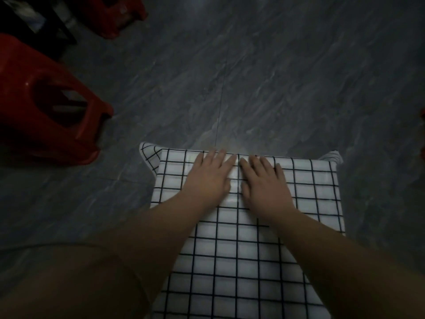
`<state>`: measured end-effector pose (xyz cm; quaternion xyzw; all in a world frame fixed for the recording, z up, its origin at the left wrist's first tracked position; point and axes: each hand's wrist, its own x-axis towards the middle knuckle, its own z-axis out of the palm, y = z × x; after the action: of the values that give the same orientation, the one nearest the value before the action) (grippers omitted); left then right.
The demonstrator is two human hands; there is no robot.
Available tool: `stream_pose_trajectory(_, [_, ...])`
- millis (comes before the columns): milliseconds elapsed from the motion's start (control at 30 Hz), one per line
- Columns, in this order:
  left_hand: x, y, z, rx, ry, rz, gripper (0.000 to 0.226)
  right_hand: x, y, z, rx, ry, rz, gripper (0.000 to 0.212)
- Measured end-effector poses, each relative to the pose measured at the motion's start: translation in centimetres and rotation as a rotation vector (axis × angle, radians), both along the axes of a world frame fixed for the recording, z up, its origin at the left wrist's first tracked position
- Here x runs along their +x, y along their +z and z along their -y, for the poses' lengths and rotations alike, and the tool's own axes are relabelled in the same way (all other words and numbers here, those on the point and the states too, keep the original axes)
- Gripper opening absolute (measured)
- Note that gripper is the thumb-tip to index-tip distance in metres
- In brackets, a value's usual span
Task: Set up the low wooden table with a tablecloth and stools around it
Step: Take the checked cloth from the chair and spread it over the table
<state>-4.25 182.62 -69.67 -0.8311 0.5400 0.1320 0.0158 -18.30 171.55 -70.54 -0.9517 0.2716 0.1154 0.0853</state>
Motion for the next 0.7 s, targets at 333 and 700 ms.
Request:
stream_pose_trajectory(333, [6.2,-1.8,-4.7,0.069,0.079,0.051,0.06,-5.0,-0.1,6.4,-0.102,-0.175,-0.054,0.056])
stream_pose_trajectory(700, [5.8,1.6,-6.0,0.105,0.18,0.11,0.062,-7.6,2.9,5.3,-0.1,-0.207,-0.089,0.06])
